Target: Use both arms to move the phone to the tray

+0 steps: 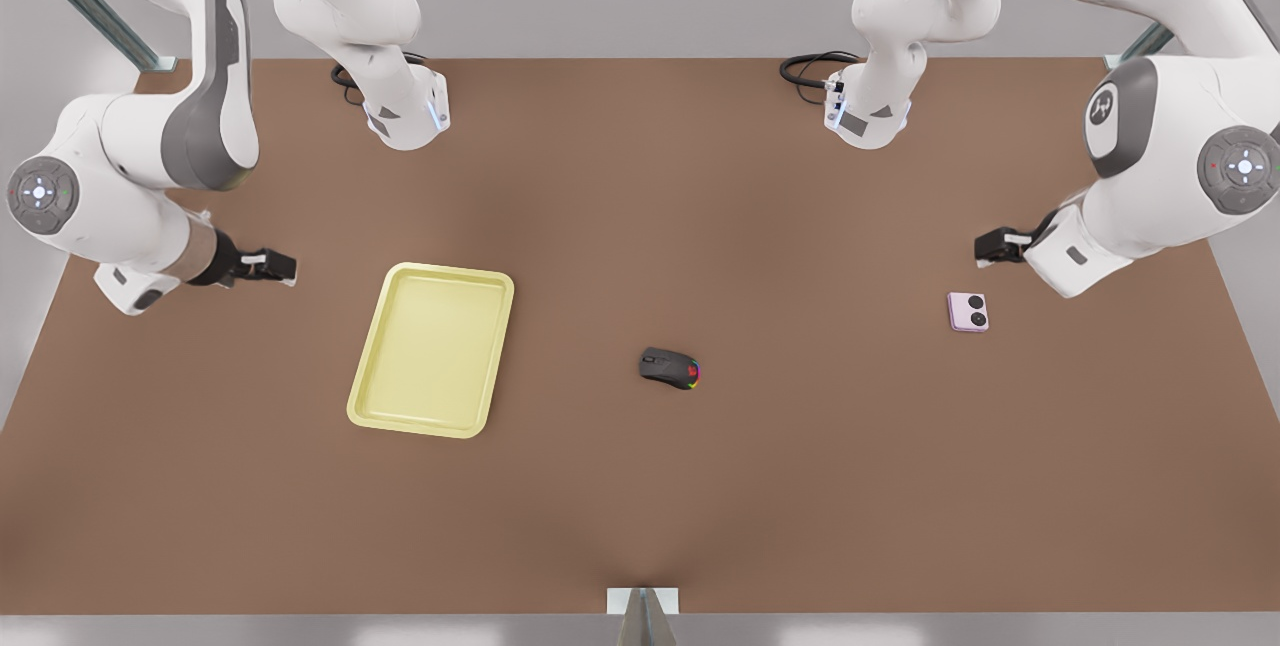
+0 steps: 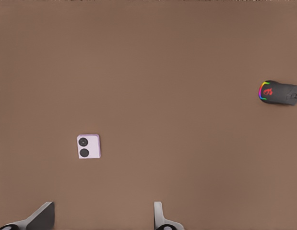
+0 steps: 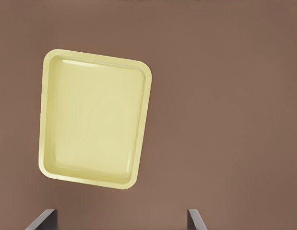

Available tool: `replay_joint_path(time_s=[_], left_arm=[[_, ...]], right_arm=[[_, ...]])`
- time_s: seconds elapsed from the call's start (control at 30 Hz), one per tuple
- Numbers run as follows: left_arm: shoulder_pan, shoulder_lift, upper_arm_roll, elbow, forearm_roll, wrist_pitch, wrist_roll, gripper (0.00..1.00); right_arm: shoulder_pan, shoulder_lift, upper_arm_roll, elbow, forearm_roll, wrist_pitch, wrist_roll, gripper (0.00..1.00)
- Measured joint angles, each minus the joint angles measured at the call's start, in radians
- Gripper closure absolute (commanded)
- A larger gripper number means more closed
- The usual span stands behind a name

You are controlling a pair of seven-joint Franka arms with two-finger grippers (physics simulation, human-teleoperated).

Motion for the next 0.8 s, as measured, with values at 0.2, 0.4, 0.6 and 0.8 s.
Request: replay_joint_path(time_s=[0.2, 0.4, 0.6, 0.8], left_arm=[[0.033, 0.05, 0.067, -0.325, 0.014, 0.186, 0.012, 0.0], [0.11, 0.133, 0.09, -0.626, 0.015, 0.567, 0.088, 0.0], [0.158, 0.171, 0.108, -0.712, 0.019, 0.802, 0.149, 0.0], [0.177, 0.179, 0.108, -0.77, 0.02, 0.914, 0.2, 0.0]], right_arm=[[0.004, 0.009, 0.0, 0.001, 0.002, 0.047, -0.009, 0.0], [0.0, 0.008, 0.0, 0.0, 0.01, 0.063, -0.015, 0.0], [0.003, 0.01, 0.0, 0.0, 0.011, 0.07, -0.019, 0.0], [0.008, 0.015, 0.002, 0.005, 0.011, 0.076, -0.021, 0.0]])
